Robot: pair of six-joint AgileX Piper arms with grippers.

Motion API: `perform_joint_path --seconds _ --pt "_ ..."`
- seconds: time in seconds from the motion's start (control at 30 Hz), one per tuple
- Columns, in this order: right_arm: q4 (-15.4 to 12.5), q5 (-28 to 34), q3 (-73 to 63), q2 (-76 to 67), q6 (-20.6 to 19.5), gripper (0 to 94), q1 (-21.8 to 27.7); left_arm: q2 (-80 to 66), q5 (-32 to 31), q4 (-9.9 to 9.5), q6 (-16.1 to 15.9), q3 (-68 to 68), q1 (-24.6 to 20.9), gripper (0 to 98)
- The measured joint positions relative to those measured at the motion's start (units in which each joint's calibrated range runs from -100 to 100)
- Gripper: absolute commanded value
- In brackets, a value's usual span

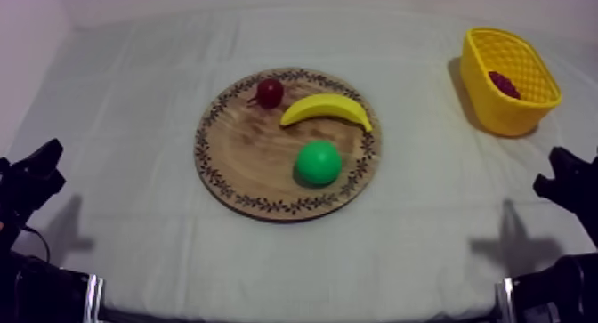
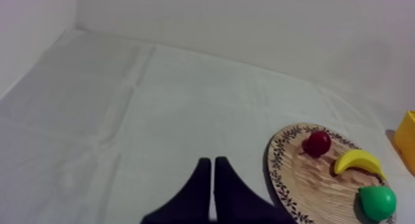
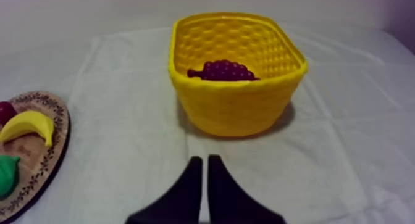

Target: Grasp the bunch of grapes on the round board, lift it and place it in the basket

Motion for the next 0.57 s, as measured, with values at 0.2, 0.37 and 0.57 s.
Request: perform_joint_path --seconds 0.2,0.37,0.57 --pt "-0.05 0.34 0.00 0.00 3.03 0.6 0.00 0.00 0.00 0.00 0.00 0.00 0.00 0.1" --pt "-0.05 0.34 0.00 0.00 9.13 0.6 0.00 0.00 0.00 0.00 0.00 0.00 0.00 0.1" --pt "-0.05 0.38 0.00 0.00 11.94 0.6 -0.03 0.00 0.00 0.00 0.00 0.00 0.00 0.1"
